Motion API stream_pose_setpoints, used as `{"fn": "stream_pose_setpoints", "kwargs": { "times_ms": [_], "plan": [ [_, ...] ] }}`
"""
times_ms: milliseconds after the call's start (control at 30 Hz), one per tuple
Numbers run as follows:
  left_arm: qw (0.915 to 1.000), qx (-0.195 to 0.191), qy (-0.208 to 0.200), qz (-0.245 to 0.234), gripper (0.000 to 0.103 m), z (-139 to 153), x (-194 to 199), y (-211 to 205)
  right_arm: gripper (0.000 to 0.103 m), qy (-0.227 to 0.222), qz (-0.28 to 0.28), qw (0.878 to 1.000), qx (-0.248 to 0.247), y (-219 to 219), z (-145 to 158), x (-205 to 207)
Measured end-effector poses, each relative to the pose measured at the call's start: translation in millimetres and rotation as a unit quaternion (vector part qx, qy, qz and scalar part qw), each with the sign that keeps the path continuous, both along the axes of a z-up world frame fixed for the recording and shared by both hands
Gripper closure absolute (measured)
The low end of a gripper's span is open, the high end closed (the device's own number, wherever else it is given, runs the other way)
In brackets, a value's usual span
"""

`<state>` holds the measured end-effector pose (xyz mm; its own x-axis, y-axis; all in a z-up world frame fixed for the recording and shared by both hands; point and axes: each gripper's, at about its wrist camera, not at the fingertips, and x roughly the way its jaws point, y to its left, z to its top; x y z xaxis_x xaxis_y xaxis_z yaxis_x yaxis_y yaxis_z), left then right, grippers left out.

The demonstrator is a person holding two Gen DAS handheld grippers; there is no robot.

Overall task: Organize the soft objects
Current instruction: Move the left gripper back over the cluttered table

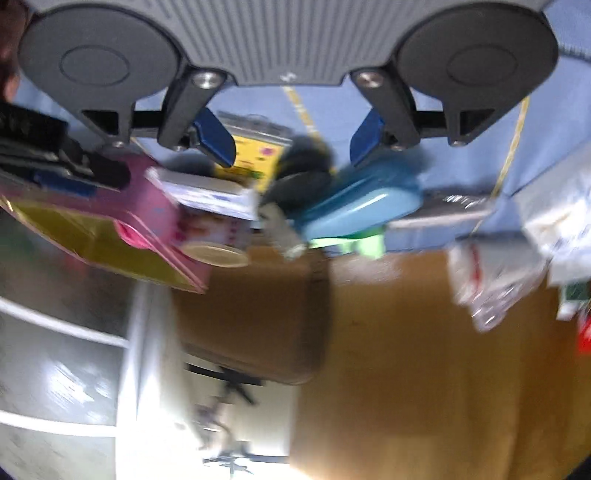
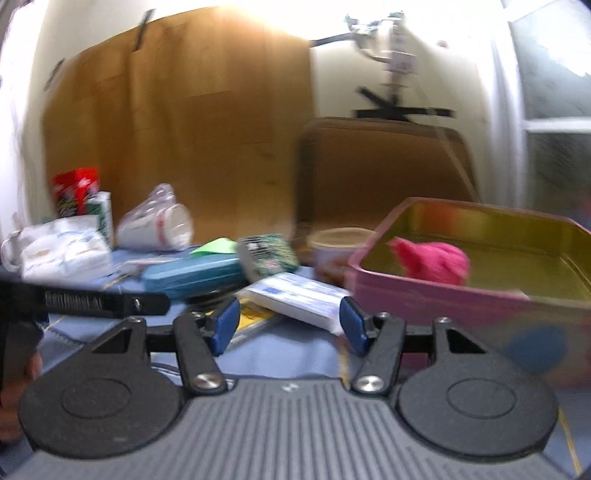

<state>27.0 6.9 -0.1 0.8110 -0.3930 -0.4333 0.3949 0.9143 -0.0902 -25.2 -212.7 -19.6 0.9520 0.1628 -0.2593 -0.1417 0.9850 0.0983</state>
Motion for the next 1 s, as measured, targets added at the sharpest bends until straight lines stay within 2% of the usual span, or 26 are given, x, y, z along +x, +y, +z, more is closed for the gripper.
{"fn": "stream_pose_setpoints", "kwargs": {
  "times_ms": [100,167,200,300,467,800,900,1000],
  "plan": [
    [0.9996,-0.017,0.02,0.007,0.033,-1.5,4.4,7.0,0.04,0.021,-0.031,0.999,-0.008,-7.6,-10.4,-1.5],
    [0.999,-0.027,0.033,0.014,0.032,-2.0,8.7,12.8,0.039,0.015,-0.042,0.999,0.001,-11.1,-9.0,-0.8],
    [0.9989,-0.029,0.034,0.017,0.031,-1.9,7.7,14.3,0.039,0.03,-0.048,0.998,0.002,-11.9,-8.7,3.7],
    [0.9991,-0.022,0.028,0.023,0.027,-2.9,1.0,15.0,0.039,0.064,-0.065,0.996,0.019,-17.7,-11.4,13.8],
    [0.9994,-0.009,0.028,0.018,0.027,-3.9,0.5,15.6,0.04,0.118,-0.112,0.986,0.048,-28.2,-16.6,28.6],
    [0.9968,0.004,0.08,0.005,0.024,-9.7,14.3,12.6,0.04,0.126,-0.131,0.983,0.036,-21.1,-18.4,26.4],
    [0.9974,0.01,0.071,0.008,0.015,-9.1,11.8,10.9,0.04,0.122,-0.138,0.982,0.045,-27.3,-18.8,24.8],
    [0.9978,0.013,0.063,0.014,0.013,-8.4,11.7,12.5,0.039,0.119,-0.145,0.981,0.056,-28.0,-18.8,21.8]
  ]
}}
